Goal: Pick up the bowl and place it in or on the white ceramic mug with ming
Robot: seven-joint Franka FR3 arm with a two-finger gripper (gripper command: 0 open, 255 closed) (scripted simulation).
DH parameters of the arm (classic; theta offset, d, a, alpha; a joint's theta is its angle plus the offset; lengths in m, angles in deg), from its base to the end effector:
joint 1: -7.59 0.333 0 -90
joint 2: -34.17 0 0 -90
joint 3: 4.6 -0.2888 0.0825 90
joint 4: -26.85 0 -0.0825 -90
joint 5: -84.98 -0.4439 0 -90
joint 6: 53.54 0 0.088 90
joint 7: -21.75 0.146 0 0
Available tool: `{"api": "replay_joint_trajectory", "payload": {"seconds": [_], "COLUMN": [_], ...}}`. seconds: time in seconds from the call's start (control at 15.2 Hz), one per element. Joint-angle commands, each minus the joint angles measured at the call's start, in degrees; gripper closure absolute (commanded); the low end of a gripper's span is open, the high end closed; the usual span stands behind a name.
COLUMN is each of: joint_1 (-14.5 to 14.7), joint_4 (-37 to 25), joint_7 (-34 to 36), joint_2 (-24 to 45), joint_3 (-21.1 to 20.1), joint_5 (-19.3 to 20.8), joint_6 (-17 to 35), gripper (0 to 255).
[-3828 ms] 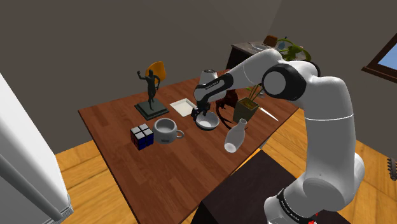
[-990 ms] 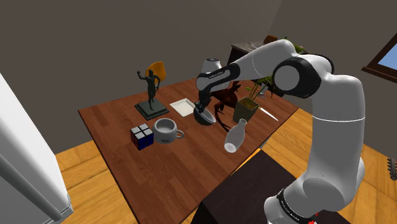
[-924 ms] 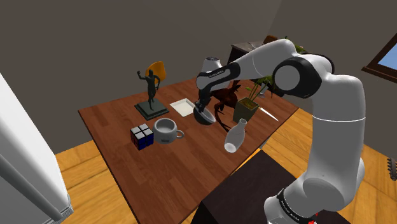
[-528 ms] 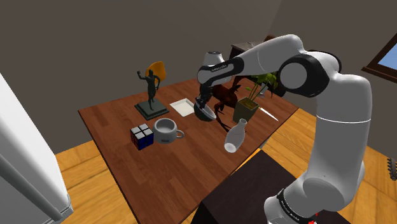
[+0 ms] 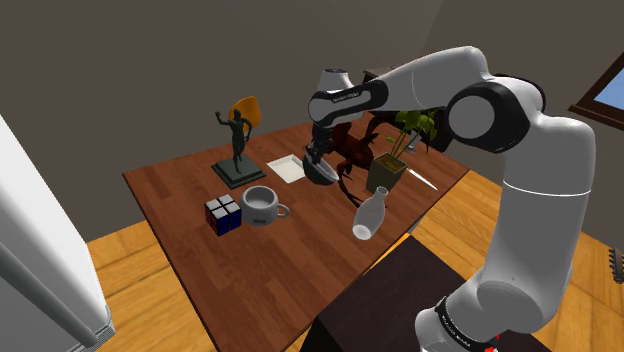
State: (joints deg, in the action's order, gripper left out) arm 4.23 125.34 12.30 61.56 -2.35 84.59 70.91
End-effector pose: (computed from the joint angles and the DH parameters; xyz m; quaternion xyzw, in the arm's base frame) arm 0.6953 -0.0670 0.2102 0.9993 0.0336 -0.0130 0.0046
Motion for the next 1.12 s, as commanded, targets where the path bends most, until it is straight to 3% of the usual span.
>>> {"api": "replay_joint_trajectory", "payload": {"seconds": [0.0,0.53,1.06], "joint_1": [1.54,8.31,14.96], "joint_4": [-0.67,-7.58,-20.39], "joint_7": [2.11,11.28,19.66], "joint_2": [-0.07,2.39,8.49], "joint_3": [-0.5,-2.66,-4.47], "joint_5": [0.21,1.13,2.04], "joint_6": [-0.72,-5.26,-12.04], "gripper": [255,255,255]}}
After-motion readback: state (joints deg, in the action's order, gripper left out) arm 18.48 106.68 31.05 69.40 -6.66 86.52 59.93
